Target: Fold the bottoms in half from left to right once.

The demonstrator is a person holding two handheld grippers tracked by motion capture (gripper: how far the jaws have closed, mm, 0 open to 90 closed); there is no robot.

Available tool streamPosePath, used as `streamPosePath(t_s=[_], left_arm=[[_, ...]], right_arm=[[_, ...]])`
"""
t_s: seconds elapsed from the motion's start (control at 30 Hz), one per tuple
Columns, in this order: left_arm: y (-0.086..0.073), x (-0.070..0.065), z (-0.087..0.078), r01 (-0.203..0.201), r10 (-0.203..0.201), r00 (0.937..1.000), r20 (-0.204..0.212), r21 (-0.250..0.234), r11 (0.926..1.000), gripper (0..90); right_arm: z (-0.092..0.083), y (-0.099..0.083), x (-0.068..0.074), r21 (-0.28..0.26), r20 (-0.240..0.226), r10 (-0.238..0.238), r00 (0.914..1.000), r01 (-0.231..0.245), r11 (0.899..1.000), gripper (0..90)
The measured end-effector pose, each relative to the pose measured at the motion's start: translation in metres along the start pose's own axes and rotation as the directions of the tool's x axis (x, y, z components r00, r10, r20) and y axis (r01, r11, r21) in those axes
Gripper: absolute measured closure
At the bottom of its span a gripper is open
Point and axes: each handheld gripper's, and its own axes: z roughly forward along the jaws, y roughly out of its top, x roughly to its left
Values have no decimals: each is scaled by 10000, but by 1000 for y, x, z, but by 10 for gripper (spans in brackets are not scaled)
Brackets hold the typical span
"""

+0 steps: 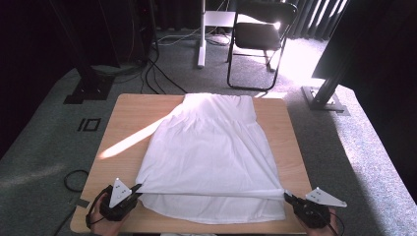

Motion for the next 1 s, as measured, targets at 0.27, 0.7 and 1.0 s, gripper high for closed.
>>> streamPosePath(t_s=[0.27,0.7,1.0], left_arm=[[-8,18,-22,836,-863,9956,-358,-696,9941,447],[4,43,-30,1327,-1439,9848,-970,-1136,9846,407],[24,69,22,1770,-1818,9804,-755,-668,9819,409]], right_arm=[[17,-19,-5,919,-148,97,9998,-83,9957,751],[11,4,-23,-165,-419,430,9982,-437,9989,535],[71,50,-41,-305,-676,514,9964,-535,9981,566]])
